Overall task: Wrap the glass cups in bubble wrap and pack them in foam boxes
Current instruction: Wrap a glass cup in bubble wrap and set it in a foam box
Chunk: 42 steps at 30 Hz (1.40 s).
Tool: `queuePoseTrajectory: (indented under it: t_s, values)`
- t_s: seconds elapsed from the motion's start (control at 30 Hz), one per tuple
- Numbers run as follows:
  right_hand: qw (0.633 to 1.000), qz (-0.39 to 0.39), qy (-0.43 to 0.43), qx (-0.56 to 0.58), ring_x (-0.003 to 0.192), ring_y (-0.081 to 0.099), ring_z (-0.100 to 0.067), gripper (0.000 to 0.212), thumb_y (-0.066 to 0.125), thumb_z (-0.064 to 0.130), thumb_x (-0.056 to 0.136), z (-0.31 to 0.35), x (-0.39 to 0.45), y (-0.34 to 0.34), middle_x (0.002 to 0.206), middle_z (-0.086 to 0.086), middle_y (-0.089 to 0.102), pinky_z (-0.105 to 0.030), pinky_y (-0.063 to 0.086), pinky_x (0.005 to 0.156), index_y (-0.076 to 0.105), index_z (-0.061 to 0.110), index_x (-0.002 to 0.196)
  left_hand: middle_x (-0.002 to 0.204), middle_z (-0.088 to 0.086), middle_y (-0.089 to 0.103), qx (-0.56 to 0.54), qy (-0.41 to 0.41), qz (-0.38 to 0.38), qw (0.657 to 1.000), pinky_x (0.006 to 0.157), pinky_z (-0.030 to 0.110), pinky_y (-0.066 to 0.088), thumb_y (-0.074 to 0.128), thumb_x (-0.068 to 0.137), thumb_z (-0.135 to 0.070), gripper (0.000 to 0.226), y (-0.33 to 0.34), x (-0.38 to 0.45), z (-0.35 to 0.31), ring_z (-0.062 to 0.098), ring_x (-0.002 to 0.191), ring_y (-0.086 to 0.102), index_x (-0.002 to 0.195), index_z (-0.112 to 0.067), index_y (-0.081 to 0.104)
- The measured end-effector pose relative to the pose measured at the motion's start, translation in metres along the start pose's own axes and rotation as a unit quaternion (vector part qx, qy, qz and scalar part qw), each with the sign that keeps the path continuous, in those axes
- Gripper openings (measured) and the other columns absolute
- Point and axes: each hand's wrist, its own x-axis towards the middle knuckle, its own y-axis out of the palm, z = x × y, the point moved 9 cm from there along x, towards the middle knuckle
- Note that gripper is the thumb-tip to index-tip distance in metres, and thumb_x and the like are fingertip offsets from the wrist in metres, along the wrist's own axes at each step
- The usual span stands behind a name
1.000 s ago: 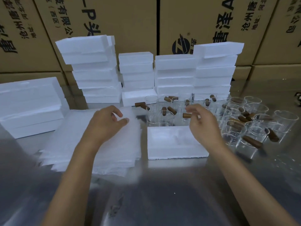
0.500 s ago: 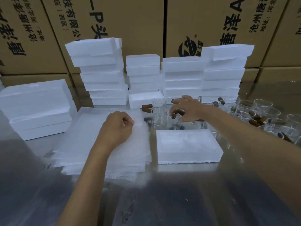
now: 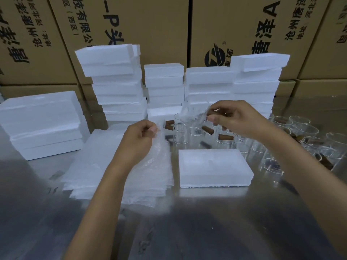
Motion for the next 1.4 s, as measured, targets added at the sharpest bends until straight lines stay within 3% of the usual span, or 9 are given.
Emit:
queuePoseTrajectory:
  t_s: [0.13, 0.27, 0.43, 0.63, 0.83, 1.07, 1.23, 1.3, 1.4]
  values:
    - [0.989, 0.046, 0.001, 0.137, 0.061, 0.061, -0.007, 0.008, 0.071, 0.018, 0.091, 0.023, -0.034, 0.025, 0.075, 0.001, 0.071, -0.025, 0.048, 0.055, 0.075, 0.02, 0.098, 0.085, -0.012, 0.067, -0.091, 0.009, -0.013, 0.996, 0.062, 0.002, 0.038, 0.048, 0.104, -0.018, 0.028, -0.001, -0.005, -0.013, -0.011, 0.065, 0.054, 0.081, -0.022, 0.062]
    - [0.999, 0.036, 0.011, 0.007, 0.088, 0.068, -0.009, 0.006, 0.073, 0.021, 0.09, 0.022, -0.046, 0.05, 0.09, 0.01, 0.075, -0.037, 0.055, 0.087, 0.075, 0.026, 0.093, 0.082, -0.01, 0.063, -0.168, 0.02, 0.0, 0.986, 0.066, 0.017, 0.039, 0.047, 0.105, -0.019, 0.021, -0.002, -0.01, -0.023, 0.004, 0.07, 0.051, 0.091, -0.013, 0.062]
    - [0.997, 0.01, 0.023, -0.077, 0.076, 0.062, 0.0, 0.006, 0.069, 0.037, 0.089, 0.017, -0.046, 0.067, 0.076, 0.02, 0.069, -0.03, 0.053, 0.077, 0.072, 0.034, 0.085, 0.095, -0.015, 0.061, -0.103, 0.095, 0.001, 0.99, 0.076, 0.014, 0.036, 0.056, 0.1, -0.022, 0.017, 0.011, -0.02, -0.048, 0.004, 0.087, 0.051, 0.087, -0.026, 0.067]
    - [0.972, -0.051, 0.149, 0.175, 0.051, 0.044, -0.004, 0.035, 0.058, 0.017, 0.093, -0.01, -0.045, 0.082, 0.052, 0.001, 0.054, -0.016, 0.034, 0.048, 0.067, 0.015, 0.059, 0.093, -0.01, 0.055, 0.108, 0.281, -0.082, 0.95, 0.086, 0.027, 0.03, 0.057, 0.094, -0.018, 0.014, 0.043, -0.051, -0.089, 0.011, 0.096, 0.043, 0.09, -0.019, 0.069]
    - [0.871, -0.031, 0.186, 0.454, 0.105, 0.068, -0.032, 0.023, 0.055, 0.012, 0.098, -0.028, -0.05, 0.101, 0.112, -0.025, 0.07, -0.041, 0.055, 0.091, 0.071, -0.002, 0.106, 0.085, -0.015, 0.068, -0.063, 0.247, -0.012, 0.967, 0.078, 0.025, 0.049, 0.054, 0.099, -0.018, 0.014, 0.051, -0.057, -0.091, 0.009, 0.086, 0.065, 0.102, -0.024, 0.066]
    - [0.851, 0.018, 0.181, 0.493, 0.105, 0.071, -0.031, 0.03, 0.046, -0.004, 0.1, -0.031, -0.057, 0.098, 0.111, -0.014, 0.074, -0.04, 0.058, 0.09, 0.067, 0.008, 0.118, 0.126, -0.002, 0.058, 0.033, 0.238, -0.284, 0.928, 0.097, 0.037, 0.045, 0.055, 0.099, -0.016, 0.029, -0.015, -0.055, -0.079, 0.02, 0.117, 0.052, 0.128, -0.015, 0.055]
    - [0.86, 0.041, 0.141, 0.488, 0.111, 0.069, -0.024, 0.021, 0.066, 0.015, 0.09, -0.027, -0.063, 0.091, 0.114, -0.006, 0.075, -0.038, 0.057, 0.095, 0.076, 0.026, 0.106, 0.132, -0.016, 0.054, -0.13, 0.042, -0.133, 0.982, 0.084, 0.012, 0.048, 0.058, 0.098, -0.04, 0.053, -0.012, -0.017, -0.03, -0.01, 0.108, 0.058, 0.146, -0.032, 0.039]
    - [0.855, 0.035, 0.144, 0.497, 0.094, 0.074, -0.013, 0.039, 0.079, 0.025, 0.074, -0.035, -0.067, 0.091, 0.1, 0.005, 0.078, -0.027, 0.058, 0.081, 0.073, 0.026, 0.112, 0.118, -0.018, 0.065, -0.189, -0.014, -0.058, 0.98, 0.067, 0.013, 0.053, 0.061, 0.094, -0.047, 0.053, 0.003, -0.016, -0.022, 0.0, 0.092, 0.069, 0.143, -0.037, 0.044]
    - [0.818, 0.057, 0.179, 0.544, 0.116, 0.067, -0.029, 0.045, 0.071, 0.027, 0.091, -0.042, -0.07, 0.105, 0.123, -0.01, 0.071, -0.043, 0.05, 0.103, 0.063, 0.009, 0.131, 0.096, -0.021, 0.074, -0.18, -0.014, 0.009, 0.984, 0.058, 0.011, 0.05, 0.064, 0.088, -0.053, 0.045, 0.021, -0.019, -0.026, 0.004, 0.079, 0.072, 0.131, -0.042, 0.054]
